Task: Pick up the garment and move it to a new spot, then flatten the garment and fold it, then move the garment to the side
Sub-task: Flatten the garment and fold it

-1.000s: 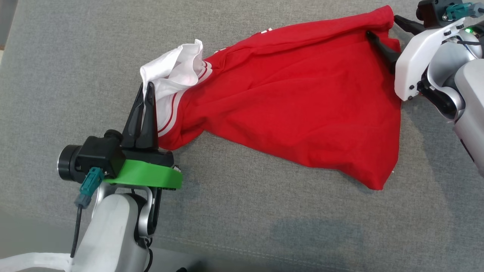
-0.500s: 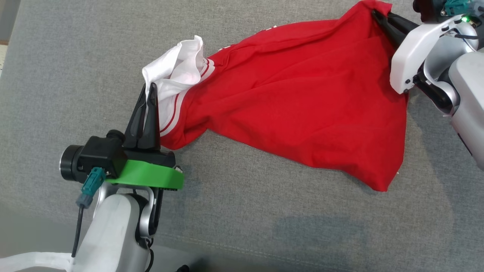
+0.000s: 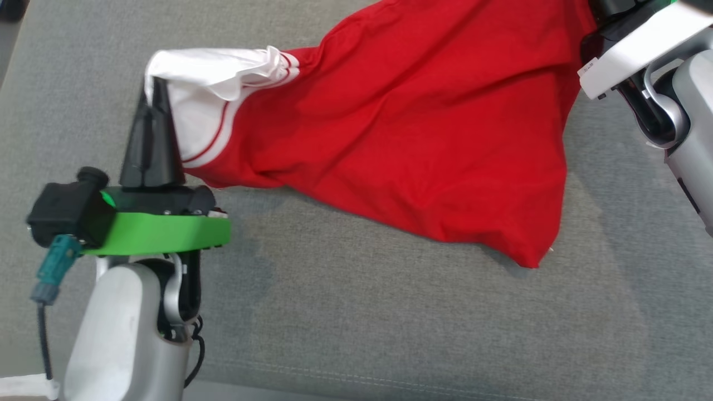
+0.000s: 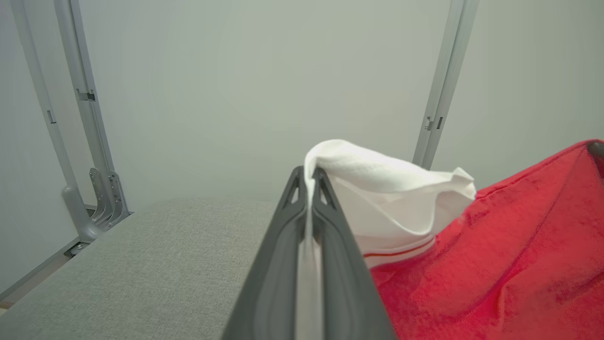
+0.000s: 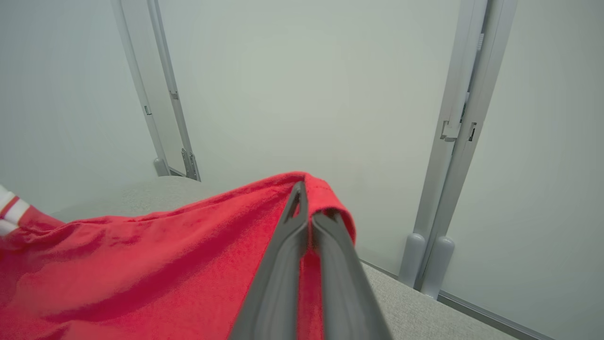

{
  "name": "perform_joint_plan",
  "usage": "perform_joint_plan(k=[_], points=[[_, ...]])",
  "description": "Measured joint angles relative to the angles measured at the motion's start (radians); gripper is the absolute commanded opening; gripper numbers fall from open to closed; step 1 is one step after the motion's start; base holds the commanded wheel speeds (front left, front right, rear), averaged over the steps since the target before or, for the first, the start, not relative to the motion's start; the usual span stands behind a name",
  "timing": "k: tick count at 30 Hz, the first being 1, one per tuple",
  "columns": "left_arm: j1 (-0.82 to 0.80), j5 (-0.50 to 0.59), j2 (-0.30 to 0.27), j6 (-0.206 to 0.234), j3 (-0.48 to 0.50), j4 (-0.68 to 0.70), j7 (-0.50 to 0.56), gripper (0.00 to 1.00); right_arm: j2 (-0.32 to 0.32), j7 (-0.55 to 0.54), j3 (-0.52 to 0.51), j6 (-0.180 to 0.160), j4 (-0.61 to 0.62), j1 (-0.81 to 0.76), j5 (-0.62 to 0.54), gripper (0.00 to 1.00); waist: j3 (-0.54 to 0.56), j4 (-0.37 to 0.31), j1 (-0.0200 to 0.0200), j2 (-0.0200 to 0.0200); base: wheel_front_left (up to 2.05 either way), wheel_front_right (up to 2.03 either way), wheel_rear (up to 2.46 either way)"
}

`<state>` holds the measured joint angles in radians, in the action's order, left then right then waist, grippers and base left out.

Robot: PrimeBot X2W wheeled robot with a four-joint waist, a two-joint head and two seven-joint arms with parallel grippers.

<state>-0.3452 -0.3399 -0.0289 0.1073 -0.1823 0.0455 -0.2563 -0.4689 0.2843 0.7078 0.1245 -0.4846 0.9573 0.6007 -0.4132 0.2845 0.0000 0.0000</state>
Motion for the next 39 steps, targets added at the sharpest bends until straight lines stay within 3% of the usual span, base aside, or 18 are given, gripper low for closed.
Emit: perform_joint_plan(k=[6, 9, 17, 20, 26, 32, 36, 39], points=[[-0.006, -0.018, 0.001, -0.002, 0.061, 0.077, 0.0, 0.0, -0.001, -0.013, -0.046, 0.0, 0.082, -0.044, 0.008, 0.0, 0.048, -0.054, 0.0, 0.0, 0.0, 0.0, 0.0], [-0.01, -0.055, 0.001, -0.025, 0.082, 0.124, 0.0, 0.0, -0.002, -0.016, -0.078, 0.0, 0.139, -0.063, 0.008, 0.0, 0.074, -0.085, 0.0, 0.0, 0.0, 0.0, 0.0], [-0.028, -0.16, 0.002, -0.083, 0.14, 0.244, -0.001, 0.0, 0.004, -0.022, -0.278, -0.004, 0.453, -0.1, -0.007, 0.0, 0.159, -0.169, 0.0, 0.0, 0.0, 0.0, 0.0], [-0.027, -0.19, 0.002, -0.112, 0.15, 0.261, -0.001, 0.0, 0.002, -0.022, -0.315, -0.004, 0.534, -0.152, -0.013, 0.0, 0.197, -0.2, -0.0001, 0.0, 0.0, 0.0, 0.0], [-0.018, -0.185, -0.027, -0.131, 0.17, 0.348, -0.001, 0.0, -0.013, -0.022, -0.359, -0.005, 0.674, -0.234, -0.038, 0.0, 0.273, -0.259, -0.0001, 0.0, 0.0, 0.0, 0.0], [-0.03, -0.177, -0.053, -0.156, 0.15, 0.526, -0.004, 0.0, -0.063, -0.021, -0.472, -0.04, 0.862, -0.264, -0.039, 0.0, 0.337, -0.309, -0.0001, 0.0, 0.0, 0.0, 0.0], [-0.059, -0.173, -0.072, -0.16, 0.117, 0.604, 0.047, 0.0, -0.099, -0.021, -0.491, -0.053, 0.89, -0.333, 0.0, 0.0, 0.358, -0.33, -0.0001, 0.0, 0.0, 0.0, 0.0], [-0.066, -0.185, -0.08, -0.16, 0.088, 0.564, 0.115, 0.0, -0.098, -0.061, -0.462, -0.052, 0.838, -0.403, 0.062, 0.0, 0.353, -0.33, -0.0001, 0.0001, 0.0, 0.0, 0.0]])
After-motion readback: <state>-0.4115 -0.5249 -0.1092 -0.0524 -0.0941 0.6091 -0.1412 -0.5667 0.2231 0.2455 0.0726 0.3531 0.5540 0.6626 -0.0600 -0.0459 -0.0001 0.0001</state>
